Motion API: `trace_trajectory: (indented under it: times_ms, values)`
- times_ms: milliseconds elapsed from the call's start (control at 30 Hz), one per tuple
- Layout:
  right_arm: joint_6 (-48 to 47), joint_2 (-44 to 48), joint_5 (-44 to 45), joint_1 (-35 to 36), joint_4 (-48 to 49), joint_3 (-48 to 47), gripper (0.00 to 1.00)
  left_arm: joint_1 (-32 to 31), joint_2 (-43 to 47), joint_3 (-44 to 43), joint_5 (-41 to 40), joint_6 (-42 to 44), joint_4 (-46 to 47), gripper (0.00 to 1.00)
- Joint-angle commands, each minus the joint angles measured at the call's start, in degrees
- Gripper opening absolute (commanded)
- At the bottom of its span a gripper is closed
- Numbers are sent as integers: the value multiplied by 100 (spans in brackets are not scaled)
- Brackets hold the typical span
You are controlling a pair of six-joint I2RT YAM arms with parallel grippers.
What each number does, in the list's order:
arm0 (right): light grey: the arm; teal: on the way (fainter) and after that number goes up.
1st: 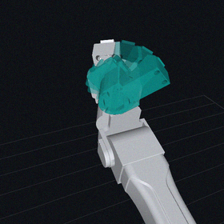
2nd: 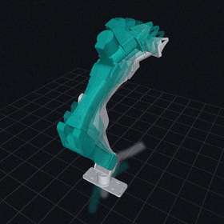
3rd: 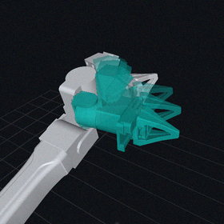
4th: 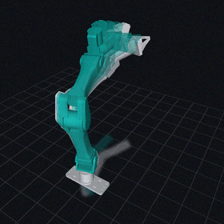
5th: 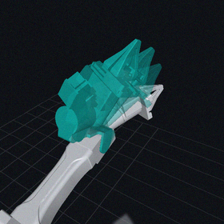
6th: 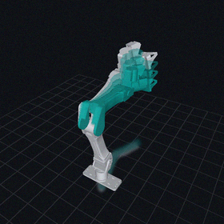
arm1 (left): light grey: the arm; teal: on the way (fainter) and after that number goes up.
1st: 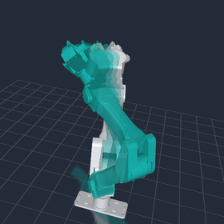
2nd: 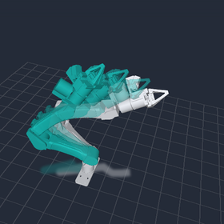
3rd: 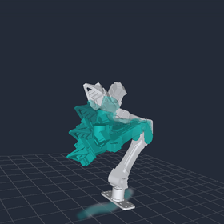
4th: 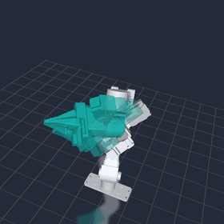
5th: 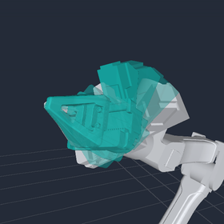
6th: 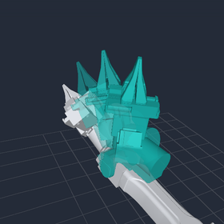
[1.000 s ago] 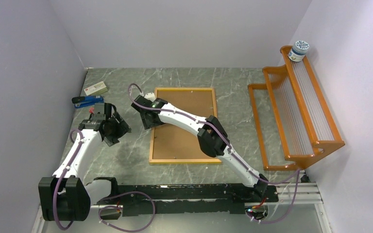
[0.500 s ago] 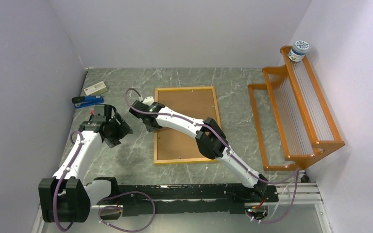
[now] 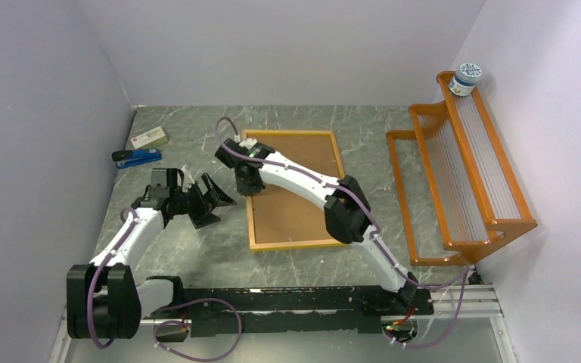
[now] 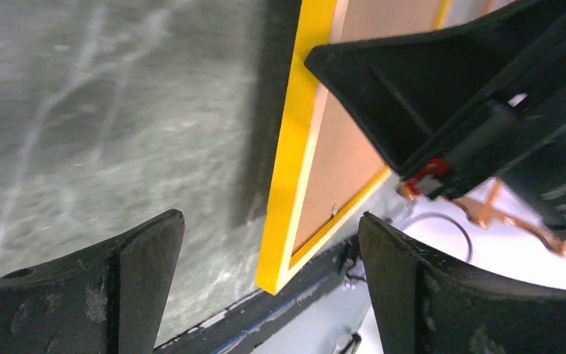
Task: Put the photo into the frame
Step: Turn over the photo frame at the center of the board.
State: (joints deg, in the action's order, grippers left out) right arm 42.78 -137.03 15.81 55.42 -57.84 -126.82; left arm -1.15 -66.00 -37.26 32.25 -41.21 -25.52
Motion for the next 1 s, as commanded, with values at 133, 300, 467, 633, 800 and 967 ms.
trace_trajectory:
  times_ms: [133,300,467,633,800,967]
  values:
    - [442,1164,-423,-146,347,-49,1,-3,-97,386,1939,-87,1361,94]
    - [561,1312,-563,-147,459,19,2,-186,-625,675,3210,-1055,3254,93]
    - [665,1417,-717,-147,580,100,2,-623,-924,335,2841,-676,2617,83]
    - [687,1539,-797,-161,577,162,2,-785,-1199,115,2457,-690,2343,51]
    - [481,1807,-838,-200,701,422,13,-795,-1118,60,2401,-768,2593,29]
    - [317,2104,-551,-366,418,466,53,-799,-1061,-492,2209,-73,1618,10]
